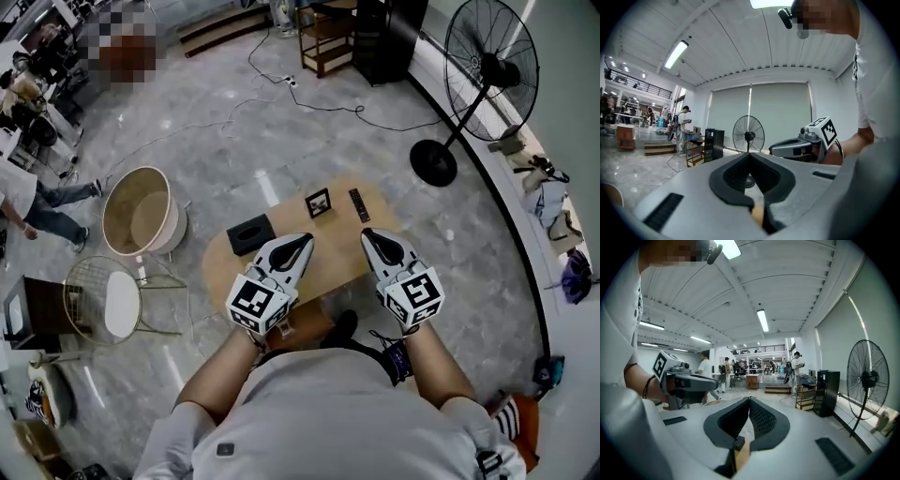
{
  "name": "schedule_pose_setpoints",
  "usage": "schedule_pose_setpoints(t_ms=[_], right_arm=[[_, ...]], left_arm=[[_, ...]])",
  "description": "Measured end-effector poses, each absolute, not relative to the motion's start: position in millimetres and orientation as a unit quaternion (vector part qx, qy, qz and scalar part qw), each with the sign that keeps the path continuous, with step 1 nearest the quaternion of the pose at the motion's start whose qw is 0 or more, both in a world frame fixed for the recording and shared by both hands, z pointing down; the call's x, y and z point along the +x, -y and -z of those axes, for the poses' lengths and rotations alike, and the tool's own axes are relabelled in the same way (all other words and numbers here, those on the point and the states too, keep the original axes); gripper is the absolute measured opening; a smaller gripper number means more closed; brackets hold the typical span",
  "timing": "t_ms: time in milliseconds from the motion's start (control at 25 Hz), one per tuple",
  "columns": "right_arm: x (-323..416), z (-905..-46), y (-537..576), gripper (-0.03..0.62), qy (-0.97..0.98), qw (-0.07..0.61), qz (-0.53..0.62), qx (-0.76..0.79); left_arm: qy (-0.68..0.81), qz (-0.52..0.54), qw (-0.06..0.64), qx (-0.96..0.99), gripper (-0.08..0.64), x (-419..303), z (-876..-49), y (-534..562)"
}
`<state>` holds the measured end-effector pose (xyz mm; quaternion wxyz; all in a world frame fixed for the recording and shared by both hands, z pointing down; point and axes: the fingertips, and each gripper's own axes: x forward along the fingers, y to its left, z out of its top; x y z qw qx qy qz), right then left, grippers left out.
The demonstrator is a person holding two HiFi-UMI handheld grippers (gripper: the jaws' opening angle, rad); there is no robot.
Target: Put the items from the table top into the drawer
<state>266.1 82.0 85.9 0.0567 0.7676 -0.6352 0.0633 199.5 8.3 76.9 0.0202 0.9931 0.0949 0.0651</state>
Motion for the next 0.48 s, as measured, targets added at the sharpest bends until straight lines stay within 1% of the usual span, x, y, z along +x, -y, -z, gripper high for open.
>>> schedule_pose_setpoints(t_ms=[240, 480], right_arm=[[313, -101, -90, 0.028, 0.669, 0.061, -0.073, 0.738], [317, -117, -78, 0.028, 0.683, 0.067, -0.078, 0.724]], left_arm=[[-0.037, -0.069, 0.022, 0.997, 0.009, 234, -85, -14], [-0.013, -0.077, 0.027, 0.997, 0.009, 232, -103, -7]])
